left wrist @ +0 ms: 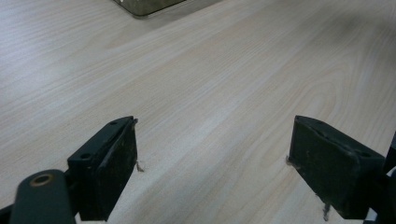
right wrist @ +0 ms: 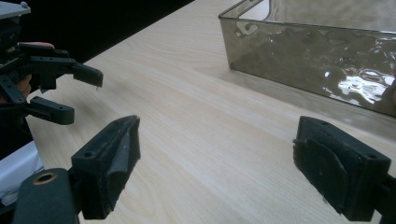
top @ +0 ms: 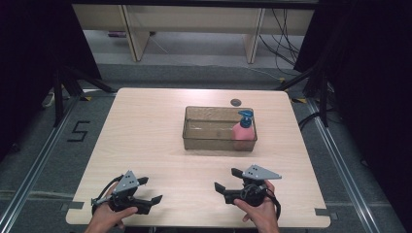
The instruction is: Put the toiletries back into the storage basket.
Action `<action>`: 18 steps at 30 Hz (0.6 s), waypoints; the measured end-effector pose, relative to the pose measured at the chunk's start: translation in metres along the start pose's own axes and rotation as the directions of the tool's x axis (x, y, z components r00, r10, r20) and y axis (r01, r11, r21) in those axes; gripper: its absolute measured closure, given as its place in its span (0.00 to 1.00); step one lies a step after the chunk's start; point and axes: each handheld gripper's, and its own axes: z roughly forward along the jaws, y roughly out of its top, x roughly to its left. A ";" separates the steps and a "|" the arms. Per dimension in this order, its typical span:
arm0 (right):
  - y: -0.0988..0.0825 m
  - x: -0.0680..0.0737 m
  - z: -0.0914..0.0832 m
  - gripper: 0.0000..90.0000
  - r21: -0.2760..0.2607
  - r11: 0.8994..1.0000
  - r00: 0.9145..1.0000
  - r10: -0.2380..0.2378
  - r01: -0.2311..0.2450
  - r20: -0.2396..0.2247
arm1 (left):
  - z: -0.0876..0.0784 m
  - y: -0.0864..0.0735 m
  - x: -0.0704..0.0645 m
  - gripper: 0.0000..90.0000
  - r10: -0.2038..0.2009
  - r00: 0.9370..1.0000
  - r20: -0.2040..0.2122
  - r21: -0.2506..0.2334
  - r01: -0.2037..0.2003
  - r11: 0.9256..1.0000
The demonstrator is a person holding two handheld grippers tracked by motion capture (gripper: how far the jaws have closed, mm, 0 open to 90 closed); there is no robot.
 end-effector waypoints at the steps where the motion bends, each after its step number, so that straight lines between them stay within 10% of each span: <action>1: 0.000 -0.002 0.000 0.17 0.002 1.000 1.000 -0.025 0.024 0.008 | 0.001 0.000 -0.002 0.16 -0.023 1.000 0.015 -0.020 0.023 1.000; 18: -0.011 0.002 -0.006 0.17 0.033 0.999 0.999 -0.035 0.035 0.006 | 0.001 0.000 -0.002 0.16 -0.011 1.000 0.014 -0.019 0.012 1.000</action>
